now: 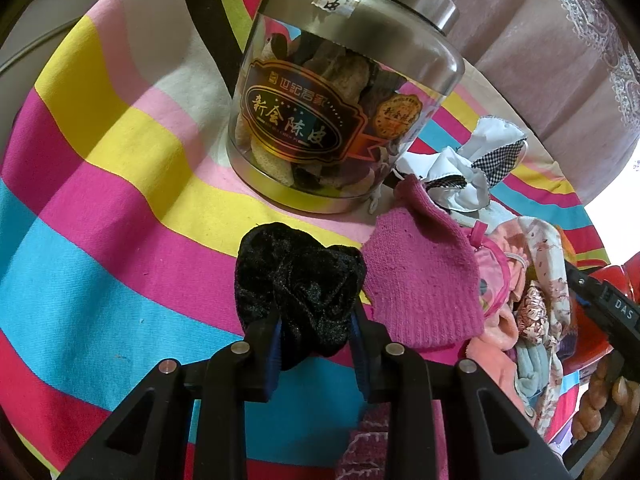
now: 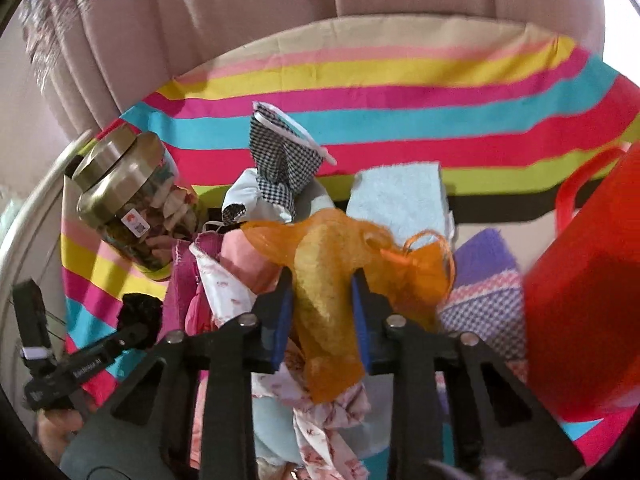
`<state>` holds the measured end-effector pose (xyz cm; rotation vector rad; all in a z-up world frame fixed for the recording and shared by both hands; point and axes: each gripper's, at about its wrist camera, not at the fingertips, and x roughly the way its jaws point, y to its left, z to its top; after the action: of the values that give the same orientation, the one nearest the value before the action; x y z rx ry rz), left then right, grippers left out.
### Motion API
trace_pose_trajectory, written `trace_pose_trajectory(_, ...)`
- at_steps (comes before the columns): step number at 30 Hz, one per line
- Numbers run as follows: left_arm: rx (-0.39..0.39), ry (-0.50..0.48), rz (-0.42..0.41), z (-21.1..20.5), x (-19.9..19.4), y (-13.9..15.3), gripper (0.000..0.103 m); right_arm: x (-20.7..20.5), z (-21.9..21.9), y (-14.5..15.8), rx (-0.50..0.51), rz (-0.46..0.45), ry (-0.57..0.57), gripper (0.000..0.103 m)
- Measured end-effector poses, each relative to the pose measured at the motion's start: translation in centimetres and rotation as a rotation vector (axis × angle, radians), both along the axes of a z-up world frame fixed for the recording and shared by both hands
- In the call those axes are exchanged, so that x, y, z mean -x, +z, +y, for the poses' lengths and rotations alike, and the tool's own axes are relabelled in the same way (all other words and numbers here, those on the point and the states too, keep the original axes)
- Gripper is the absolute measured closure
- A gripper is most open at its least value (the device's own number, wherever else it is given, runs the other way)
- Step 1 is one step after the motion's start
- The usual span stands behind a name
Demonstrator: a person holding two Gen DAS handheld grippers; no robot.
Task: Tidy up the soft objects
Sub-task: 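Grasp the orange mesh sponge bag with right gripper while left grasps black scrunchie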
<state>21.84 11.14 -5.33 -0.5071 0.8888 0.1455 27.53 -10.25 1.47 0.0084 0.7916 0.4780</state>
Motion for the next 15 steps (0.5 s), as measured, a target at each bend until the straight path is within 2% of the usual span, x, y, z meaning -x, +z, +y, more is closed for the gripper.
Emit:
trace_pose_trajectory(2, 0.002, 0.002, -0.003, 0.0, 0.1, 0.0, 0.073, 0.4, 0.0, 0.5, 0.021, -0.032, -0.001, 0.079)
trace_pose_trajectory(6, 0.004, 0.005, -0.013, 0.1, 0.3, 0.2, 0.074, 1.6, -0.2, 2.0, 0.049, -0.106, 0.007, 0.081)
trace_pose_trajectory(15, -0.004, 0.025, -0.072, 0.3, 1.2, 1.4, 0.078, 4.7, -2.0, 5.3, 0.019, -0.187, 0.017, 0.082)
